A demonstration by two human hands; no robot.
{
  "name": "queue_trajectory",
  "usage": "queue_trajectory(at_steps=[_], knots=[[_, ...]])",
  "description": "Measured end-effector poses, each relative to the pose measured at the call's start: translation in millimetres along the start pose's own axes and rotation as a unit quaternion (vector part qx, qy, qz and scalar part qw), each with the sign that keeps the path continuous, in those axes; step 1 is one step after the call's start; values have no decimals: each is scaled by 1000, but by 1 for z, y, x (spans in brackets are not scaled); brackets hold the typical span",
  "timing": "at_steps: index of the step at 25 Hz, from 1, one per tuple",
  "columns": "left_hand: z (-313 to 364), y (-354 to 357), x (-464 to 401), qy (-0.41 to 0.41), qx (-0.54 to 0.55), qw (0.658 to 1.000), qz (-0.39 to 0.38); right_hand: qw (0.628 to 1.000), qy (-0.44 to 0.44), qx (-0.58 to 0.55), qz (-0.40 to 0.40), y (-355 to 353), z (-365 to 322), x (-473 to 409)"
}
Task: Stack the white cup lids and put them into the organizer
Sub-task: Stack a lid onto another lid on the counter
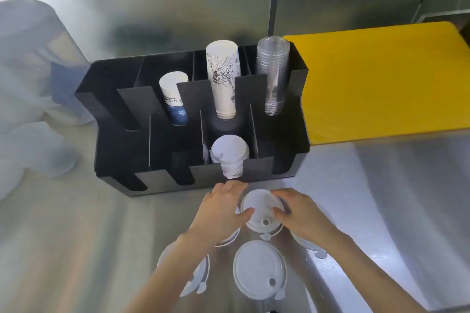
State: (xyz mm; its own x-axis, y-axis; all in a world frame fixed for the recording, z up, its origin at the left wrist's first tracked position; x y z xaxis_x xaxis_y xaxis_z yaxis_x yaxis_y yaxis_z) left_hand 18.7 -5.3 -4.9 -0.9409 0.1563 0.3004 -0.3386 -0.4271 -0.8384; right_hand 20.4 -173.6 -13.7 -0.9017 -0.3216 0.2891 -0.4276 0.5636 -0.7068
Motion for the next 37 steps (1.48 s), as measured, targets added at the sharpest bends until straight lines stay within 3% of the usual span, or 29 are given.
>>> queue_trajectory(at_steps=[5,10,22,28,37], knots=[[-4,22,-6,-27,-62,996,-56,1000,12,-6,-1,5,4,-2],[-6,35,-7,-27,-59,997,-44,1000,10,-13,17,8,2,-1],[-9,22,16,16,128,989,69,986,-21,-82,145,3,-1,16],[-14,42,58,2,171,981,89,985,-33,-129,114,22,0,42],[-11,76,101,-47,137,983,109,988,-37,-133,64,44,1,66]])
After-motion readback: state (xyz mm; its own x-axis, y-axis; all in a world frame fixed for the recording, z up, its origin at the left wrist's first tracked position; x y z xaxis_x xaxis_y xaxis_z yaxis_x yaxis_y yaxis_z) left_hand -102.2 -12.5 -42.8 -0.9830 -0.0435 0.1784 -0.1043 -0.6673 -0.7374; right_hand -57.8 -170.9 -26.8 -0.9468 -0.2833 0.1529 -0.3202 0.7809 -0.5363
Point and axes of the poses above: each hand's wrist, its own x-axis away from the middle knuckle, its own y-axis out of the palm, z = x × y, the point moved 2 cm from there along -x, towards the middle knuckle, and after that the axes turned 7 degrees about -y, right-handed, at the moved point
